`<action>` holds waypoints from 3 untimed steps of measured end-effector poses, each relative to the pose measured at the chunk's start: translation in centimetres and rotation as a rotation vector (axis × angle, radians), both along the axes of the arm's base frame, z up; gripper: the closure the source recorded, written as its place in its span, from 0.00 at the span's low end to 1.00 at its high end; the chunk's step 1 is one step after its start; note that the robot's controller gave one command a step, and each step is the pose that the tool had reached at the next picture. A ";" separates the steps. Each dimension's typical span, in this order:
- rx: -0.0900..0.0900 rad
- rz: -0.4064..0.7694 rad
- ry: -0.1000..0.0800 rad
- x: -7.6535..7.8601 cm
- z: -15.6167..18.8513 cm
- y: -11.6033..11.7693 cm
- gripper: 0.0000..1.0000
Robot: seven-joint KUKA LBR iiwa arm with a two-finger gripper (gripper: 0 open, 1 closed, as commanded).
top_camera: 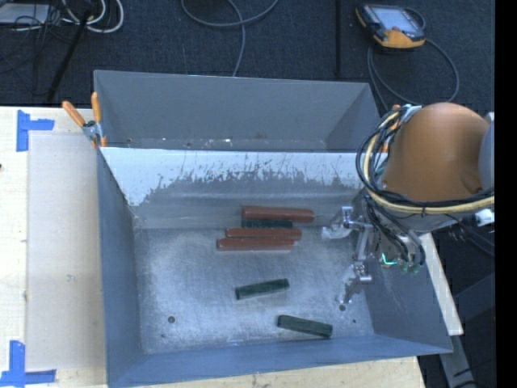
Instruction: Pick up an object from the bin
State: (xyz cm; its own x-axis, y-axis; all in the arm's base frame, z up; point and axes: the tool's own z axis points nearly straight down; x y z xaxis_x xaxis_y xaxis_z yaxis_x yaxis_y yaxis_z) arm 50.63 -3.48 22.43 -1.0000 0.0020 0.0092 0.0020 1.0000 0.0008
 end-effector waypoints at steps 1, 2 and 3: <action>-0.001 0.002 -0.008 0.2 0.4 0.0 0.00; -0.001 0.022 -0.014 0.9 -7.1 3.7 0.00; -0.001 -0.055 -0.002 -1.0 -8.6 5.6 0.00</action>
Offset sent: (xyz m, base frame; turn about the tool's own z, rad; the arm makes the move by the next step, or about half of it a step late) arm 0.0148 0.0779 -0.1543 -0.0459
